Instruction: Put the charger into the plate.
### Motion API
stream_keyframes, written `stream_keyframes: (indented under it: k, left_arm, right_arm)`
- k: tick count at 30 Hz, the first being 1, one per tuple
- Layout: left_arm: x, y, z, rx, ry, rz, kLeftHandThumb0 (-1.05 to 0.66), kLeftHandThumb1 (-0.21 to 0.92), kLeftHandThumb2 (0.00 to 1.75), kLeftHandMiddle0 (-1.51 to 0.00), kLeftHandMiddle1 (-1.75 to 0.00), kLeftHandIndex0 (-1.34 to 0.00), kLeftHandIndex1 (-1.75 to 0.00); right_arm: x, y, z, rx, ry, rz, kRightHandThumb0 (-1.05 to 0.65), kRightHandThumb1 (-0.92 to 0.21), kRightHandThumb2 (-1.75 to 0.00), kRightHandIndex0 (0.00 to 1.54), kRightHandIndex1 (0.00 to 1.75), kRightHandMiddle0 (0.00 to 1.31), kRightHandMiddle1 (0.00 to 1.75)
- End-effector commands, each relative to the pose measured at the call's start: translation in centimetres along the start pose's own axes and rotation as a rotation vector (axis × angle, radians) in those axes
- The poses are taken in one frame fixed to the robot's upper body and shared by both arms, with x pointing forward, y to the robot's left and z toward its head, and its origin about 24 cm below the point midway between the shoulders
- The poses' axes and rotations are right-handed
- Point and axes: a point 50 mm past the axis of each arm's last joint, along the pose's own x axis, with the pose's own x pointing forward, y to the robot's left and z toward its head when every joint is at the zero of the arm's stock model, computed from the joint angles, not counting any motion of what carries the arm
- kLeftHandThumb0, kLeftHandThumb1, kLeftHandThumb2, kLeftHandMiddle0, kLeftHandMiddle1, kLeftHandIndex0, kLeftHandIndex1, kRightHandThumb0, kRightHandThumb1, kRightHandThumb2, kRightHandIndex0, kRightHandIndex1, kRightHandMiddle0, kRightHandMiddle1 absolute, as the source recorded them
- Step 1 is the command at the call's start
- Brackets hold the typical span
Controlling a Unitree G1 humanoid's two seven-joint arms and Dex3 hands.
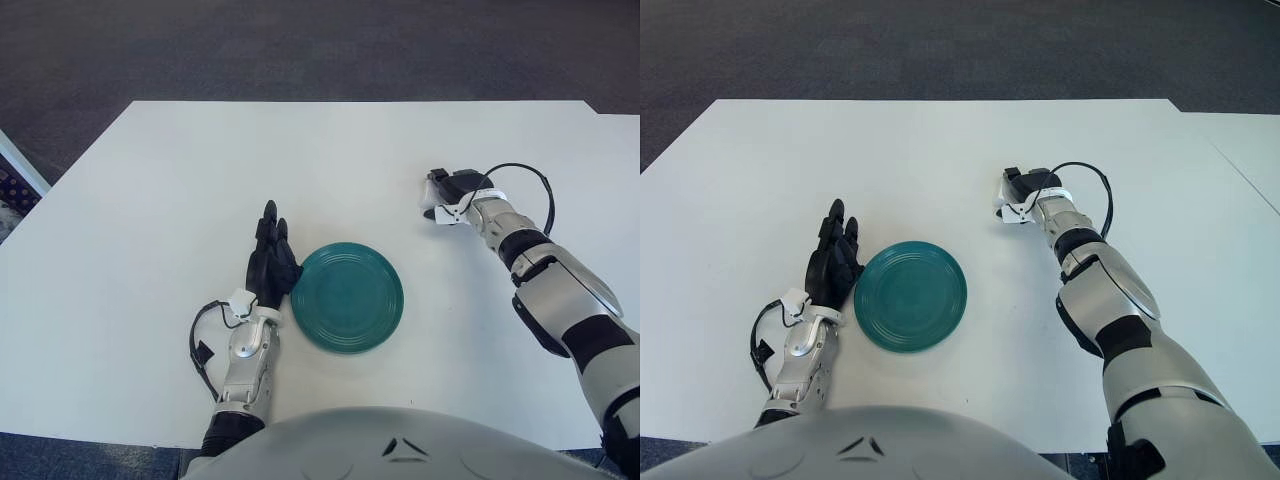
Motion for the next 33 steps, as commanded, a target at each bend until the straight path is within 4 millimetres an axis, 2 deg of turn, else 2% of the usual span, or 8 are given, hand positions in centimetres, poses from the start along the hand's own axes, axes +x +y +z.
stream_keyframes:
  k: [1,3,5,6,9,12,18,33]
  left_arm:
    - [-0.6,-0.9,-1.5,-0.038,0.089,0.04,-1.05,0.92,0.88,0.0,0.0,-0.03,-0.03]
    - [-0.6,-0.9,-1.5,-0.036,0.09,0.046,-1.05,0.92,0.88,0.0,0.0,-0.03,-0.04]
    - [-0.5,-0.9,-1.5,-0.043,0.086,0.055,-1.05,0.92,0.88,0.0,0.0,-0.03,-0.04]
    - [-0.5,-0.9,-1.5,-0.047,0.084,0.06,-1.05,0.92,0.88,0.0,0.0,-0.04,-0.04]
    - [-0.4,-0.8,-1.6,-0.045,0.072,0.067,-1.05,0.92,0.88,0.0,0.0,-0.04,-0.04]
    - [-0.2,-0.5,-1.6,-0.023,0.072,0.065,-1.05,0.92,0.89,-0.01,0.0,-0.06,-0.05]
    - [0.0,-0.2,-1.8,-0.074,0.04,0.101,-1.05,0.92,0.91,-0.02,-0.01,-0.08,-0.07]
    - [0.5,0.3,-2.1,0.006,0.041,0.099,-1.05,0.92,0.94,-0.05,-0.01,-0.11,-0.1]
  right_arm:
    - [-0.6,1.7,-0.2,-0.055,-0.006,0.011,-0.79,-0.92,-0.65,0.46,0.06,0.03,0.75]
    - [-0.6,1.6,-0.2,-0.084,-0.009,-0.014,-0.79,-0.92,-0.64,0.43,0.64,0.05,1.03]
    - [-0.6,1.6,-0.3,-0.111,-0.009,-0.036,-0.78,-0.92,-0.65,0.39,1.06,0.06,1.19]
    - [-0.6,1.5,-0.4,-0.123,-0.008,-0.047,-0.76,-0.92,-0.65,0.43,1.31,0.09,1.36]
    - [-0.7,1.6,-0.3,-0.141,-0.009,-0.079,-0.71,-0.92,-0.67,0.52,1.6,0.21,1.61]
    - [-0.7,1.7,0.1,-0.127,-0.011,-0.109,-0.66,-0.92,-0.7,0.66,1.7,0.41,1.7]
    - [-0.7,1.5,0.2,-0.071,-0.006,-0.16,-0.58,-0.92,-0.71,0.9,1.74,0.64,1.74]
    - [-0.9,1.6,0.3,-0.038,-0.004,-0.201,-0.47,-0.92,-0.67,1.03,1.75,0.83,1.75]
